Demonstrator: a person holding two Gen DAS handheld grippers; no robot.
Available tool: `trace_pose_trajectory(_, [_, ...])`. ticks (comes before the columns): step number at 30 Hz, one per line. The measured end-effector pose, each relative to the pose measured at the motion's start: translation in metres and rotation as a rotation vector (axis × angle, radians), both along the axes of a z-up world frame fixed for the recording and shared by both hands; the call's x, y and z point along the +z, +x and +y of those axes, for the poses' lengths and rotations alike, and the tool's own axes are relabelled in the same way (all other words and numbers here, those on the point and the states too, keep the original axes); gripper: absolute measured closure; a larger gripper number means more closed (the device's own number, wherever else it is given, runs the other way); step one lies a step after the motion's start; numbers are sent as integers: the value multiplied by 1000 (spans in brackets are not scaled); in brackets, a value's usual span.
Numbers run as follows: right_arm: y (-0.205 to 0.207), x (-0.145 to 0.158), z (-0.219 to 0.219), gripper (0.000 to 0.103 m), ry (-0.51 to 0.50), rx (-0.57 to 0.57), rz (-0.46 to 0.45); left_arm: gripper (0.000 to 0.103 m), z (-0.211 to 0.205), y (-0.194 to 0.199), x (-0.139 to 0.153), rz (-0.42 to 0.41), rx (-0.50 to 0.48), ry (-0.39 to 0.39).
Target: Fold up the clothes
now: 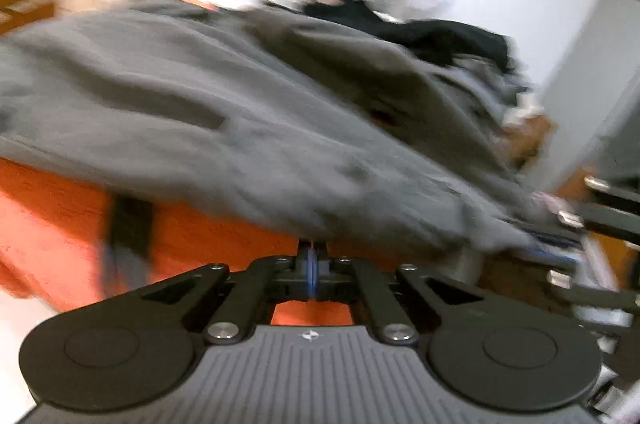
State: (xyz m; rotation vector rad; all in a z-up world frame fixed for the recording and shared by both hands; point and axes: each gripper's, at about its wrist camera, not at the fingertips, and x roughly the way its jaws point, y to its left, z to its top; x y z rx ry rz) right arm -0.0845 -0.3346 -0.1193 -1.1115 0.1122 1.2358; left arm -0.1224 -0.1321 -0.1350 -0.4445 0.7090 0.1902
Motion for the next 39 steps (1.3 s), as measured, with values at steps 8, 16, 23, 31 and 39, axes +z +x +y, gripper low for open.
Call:
trace_pose_trajectory(8, [-8,-11,3,92,-60,51,37,103,43,-22,1,39,49,-8])
trace_pose_trajectory(16, [-14,-47,11,78,-139,85,114,101,47,-63,7,94,79,67])
trace_pose_trajectory(23, [-8,-7,0,76,-5,40,296,98,59,-74,33,90,108,127])
trace_pose_trajectory(31, [20,11,41,86,163,-139,514,93,78,-36,35,90,49,160])
trace_pose_trajectory(39, [23,-35,70,88,76,-288,573,92,99,-13,-5,231,-46,188])
